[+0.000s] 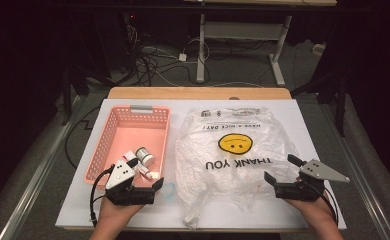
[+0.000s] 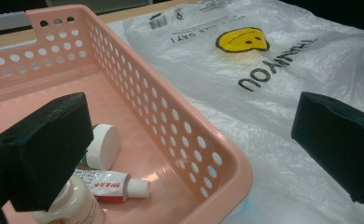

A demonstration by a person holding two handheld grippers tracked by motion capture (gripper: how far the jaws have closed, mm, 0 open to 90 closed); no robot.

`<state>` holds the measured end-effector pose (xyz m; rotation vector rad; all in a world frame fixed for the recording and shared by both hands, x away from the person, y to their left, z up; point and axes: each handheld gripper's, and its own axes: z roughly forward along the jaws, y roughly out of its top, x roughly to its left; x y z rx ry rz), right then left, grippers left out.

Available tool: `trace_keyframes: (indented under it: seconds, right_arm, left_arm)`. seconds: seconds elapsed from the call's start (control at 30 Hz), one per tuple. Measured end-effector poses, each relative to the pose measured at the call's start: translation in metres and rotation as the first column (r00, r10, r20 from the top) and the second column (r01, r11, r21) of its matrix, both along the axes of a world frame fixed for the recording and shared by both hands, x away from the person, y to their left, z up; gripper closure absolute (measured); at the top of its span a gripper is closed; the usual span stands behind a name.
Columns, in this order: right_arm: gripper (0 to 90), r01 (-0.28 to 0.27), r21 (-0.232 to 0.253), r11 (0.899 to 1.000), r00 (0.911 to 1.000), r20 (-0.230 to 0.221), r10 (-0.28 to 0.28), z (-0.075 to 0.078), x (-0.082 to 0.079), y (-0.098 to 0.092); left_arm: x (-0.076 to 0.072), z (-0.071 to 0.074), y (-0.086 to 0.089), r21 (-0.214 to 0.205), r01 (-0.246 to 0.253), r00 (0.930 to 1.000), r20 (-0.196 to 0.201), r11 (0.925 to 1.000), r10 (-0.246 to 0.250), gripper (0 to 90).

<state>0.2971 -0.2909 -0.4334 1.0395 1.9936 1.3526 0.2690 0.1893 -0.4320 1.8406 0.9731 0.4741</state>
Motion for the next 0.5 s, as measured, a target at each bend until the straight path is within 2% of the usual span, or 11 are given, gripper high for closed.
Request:
trace_keyframes:
  seconds: [0.13, 0.5]
  right_arm:
    - [0.1, -0.008, -0.004, 1.000, 1.0000, -0.002, 0.008, 0.0004, -0.0005, 0.0009]
    - [0.4, -0.011, -0.009, 1.000, 0.9999, 0.003, 0.011, 0.0037, 0.0000, 0.0001]
  left_arm:
    - [0.0003, 0.0017, 0.0029, -0.009, -0.007, 1.0000, -0.001, 0.9999, 0.007, 0.0]
    - [0.0012, 0.0002, 0.0030, 0.007, -0.005, 0.9999, -0.010, 1.0000, 0.005, 0.0]
